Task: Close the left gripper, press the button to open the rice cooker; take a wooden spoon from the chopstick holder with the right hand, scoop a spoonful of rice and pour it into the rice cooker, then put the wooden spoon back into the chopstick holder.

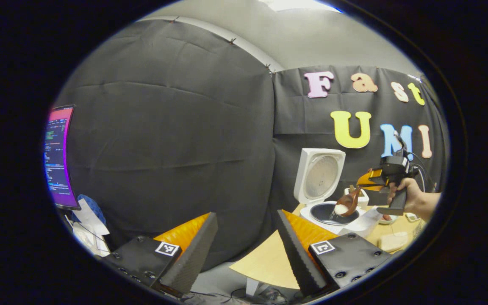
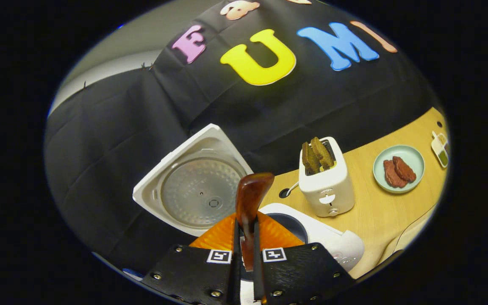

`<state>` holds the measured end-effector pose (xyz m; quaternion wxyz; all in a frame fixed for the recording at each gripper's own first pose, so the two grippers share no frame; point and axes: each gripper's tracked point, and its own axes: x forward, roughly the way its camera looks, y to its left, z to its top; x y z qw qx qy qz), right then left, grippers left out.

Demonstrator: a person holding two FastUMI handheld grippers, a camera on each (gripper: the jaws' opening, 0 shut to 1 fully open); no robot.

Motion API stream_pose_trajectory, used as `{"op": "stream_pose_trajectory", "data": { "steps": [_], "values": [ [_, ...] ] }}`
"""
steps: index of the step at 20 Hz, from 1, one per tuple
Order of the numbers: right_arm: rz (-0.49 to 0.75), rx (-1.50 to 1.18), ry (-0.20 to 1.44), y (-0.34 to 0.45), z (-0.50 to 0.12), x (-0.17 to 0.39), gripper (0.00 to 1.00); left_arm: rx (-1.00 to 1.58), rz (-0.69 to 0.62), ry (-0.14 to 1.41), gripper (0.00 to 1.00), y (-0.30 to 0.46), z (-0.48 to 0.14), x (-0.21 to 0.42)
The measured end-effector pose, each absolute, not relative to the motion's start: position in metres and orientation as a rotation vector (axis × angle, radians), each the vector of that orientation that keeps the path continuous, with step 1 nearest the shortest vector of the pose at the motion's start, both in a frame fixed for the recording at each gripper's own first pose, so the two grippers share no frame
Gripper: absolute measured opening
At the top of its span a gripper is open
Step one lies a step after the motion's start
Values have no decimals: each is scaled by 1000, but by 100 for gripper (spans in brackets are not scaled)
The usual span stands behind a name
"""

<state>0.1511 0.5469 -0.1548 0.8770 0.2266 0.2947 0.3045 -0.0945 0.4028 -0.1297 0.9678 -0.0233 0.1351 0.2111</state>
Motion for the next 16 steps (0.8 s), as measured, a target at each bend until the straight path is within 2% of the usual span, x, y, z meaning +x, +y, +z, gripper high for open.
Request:
{"op": "stream_pose_trajectory", "data": {
  "steps": [6, 10, 16],
  "values": [
    [690, 95, 508, 562, -166, 141, 12, -50, 445, 278, 96, 405, -131, -96],
    [719, -82, 384, 562, -154, 136, 12, -53, 441, 277, 98, 406, -130, -99],
    [752, -357, 158, 562, -129, 125, 12, -52, 417, 268, 96, 405, -128, -98]
  ]
}}
